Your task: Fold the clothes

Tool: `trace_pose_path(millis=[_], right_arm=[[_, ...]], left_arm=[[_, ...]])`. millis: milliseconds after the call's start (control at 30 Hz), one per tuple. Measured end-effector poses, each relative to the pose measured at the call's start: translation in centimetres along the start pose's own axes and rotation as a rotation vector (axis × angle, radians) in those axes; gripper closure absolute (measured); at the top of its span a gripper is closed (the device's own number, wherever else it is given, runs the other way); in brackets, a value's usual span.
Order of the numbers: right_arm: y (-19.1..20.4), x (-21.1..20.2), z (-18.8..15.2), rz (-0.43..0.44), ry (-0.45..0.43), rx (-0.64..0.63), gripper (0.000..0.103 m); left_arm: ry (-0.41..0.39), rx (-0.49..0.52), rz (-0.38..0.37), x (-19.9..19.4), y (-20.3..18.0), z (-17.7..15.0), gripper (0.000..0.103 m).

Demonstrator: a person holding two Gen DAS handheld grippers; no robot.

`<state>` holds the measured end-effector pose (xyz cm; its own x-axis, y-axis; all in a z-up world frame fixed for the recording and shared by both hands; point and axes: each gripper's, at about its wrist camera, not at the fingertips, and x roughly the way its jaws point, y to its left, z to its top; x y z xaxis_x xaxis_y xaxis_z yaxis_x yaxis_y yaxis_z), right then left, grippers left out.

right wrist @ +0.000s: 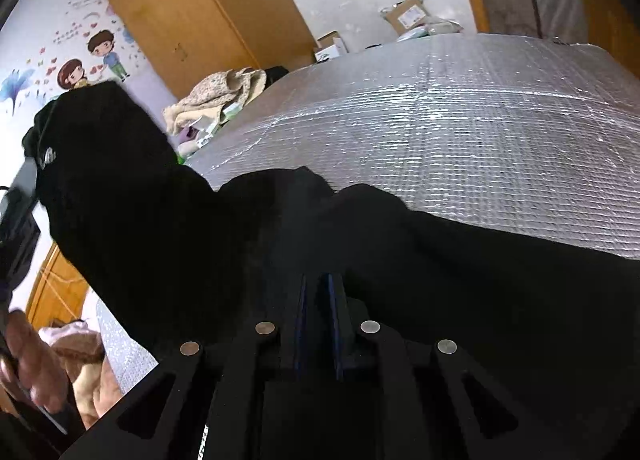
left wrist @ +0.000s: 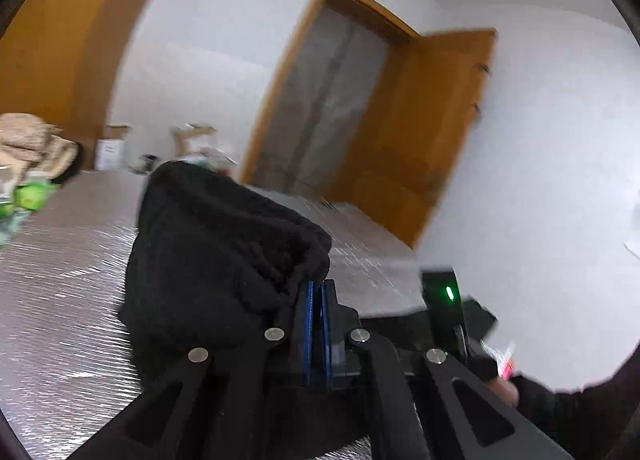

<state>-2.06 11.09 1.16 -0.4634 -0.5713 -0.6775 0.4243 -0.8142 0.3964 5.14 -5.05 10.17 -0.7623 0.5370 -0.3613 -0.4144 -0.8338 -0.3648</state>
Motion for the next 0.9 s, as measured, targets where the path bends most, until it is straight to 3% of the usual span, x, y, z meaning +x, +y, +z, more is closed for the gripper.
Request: trace_pose_path(millis=[100,333,500,700,800,867,900], right_arm=[[-0.7,-0.6,0.1,-0.014,-0.011,0.018,0.091],[-2.7,-1.6,0.0,-0.033,-0.016,0.065,0.091],[-2.7,-1.8,0.2,-0.025,-0.028,0.067,0.086],[-3.7,-2.3,1.2,0.038,-0.053,0.13,0.078],[-3.3,-1.9,1.3,0.084,-0.027,0.112,0.073],[-3.0,-1.6,1.3,0.114,-0.009,0.1,0.056],[-2.9,-1.4,1.3,0.13,-0.001,0.094,0.055]], left_arm=[[0.097,0.026,-0.089,2.5,-1.4,-1.7,0.102],[0.301,0.058,-0.152,6.7,-2.1,-5.8,0.102],[0.229,-0.005,-0.149,3.5,-1.2,-5.5,0.101],[0.071,-0.132,-0.043,-1.0,2.0,-4.2,0.101],[0.078,-0.195,0.018,-0.6,4.0,-4.8,0.101],[0.112,-0.234,0.056,0.1,5.3,-5.3,0.101],[0.124,-0.25,0.071,0.3,5.8,-5.6,0.101]])
